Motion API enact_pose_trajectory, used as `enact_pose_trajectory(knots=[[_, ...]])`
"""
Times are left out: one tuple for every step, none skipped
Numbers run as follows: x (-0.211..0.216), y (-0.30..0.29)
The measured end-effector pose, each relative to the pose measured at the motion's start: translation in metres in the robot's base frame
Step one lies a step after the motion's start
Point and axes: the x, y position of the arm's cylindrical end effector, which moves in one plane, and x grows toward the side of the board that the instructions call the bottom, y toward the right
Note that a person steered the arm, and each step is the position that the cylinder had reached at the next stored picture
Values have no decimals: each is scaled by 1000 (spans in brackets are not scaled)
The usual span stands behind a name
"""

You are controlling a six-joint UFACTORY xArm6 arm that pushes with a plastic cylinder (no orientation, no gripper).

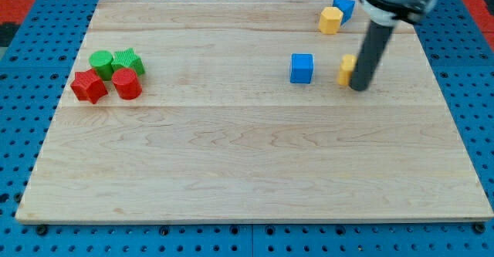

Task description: Move blue cube to yellow heart

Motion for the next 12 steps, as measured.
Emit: enact_pose_trajectory(knots=[[-63, 0], [-94, 29], [-29, 91], [47, 69], [44, -4], [31, -49], [-20, -49], [-29, -49], [-29, -47], [-10, -44], [27, -62], [-18, -74]])
